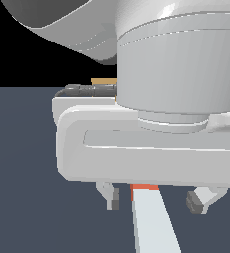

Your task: Insert the peg into the horizontal hole in a box.

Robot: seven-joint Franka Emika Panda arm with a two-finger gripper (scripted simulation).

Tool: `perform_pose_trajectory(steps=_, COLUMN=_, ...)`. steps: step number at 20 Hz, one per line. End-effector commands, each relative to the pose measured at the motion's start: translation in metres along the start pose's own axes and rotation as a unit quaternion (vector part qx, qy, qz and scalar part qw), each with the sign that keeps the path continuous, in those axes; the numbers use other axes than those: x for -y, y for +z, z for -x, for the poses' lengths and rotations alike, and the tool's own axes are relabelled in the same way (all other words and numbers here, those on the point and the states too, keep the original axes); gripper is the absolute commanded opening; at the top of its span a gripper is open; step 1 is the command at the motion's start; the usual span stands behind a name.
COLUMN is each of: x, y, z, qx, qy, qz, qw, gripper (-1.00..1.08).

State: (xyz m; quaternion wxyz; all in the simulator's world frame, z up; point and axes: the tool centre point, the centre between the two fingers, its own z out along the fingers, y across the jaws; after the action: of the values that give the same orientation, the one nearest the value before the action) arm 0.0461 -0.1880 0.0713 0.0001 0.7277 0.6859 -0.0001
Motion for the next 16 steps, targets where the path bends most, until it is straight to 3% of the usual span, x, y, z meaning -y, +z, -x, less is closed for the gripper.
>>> perform_pose_trajectory(steps=1, x=-0.002, y=0.002, z=0.002, qx=0.000, qy=0.000, qz=0.000, qw=1.0000, gripper=1.00)
perform_pose_trajectory(steps=9, x=-0.002, y=0.005, z=0.002, qx=0.000, qy=0.000, qz=0.000, qw=1.0000, gripper=1.00)
perform_pose_trajectory(steps=16, x=-0.001, y=0.038, z=0.001, qx=0.000, qy=0.000, qz=0.000, qw=1.0000, gripper=1.00)
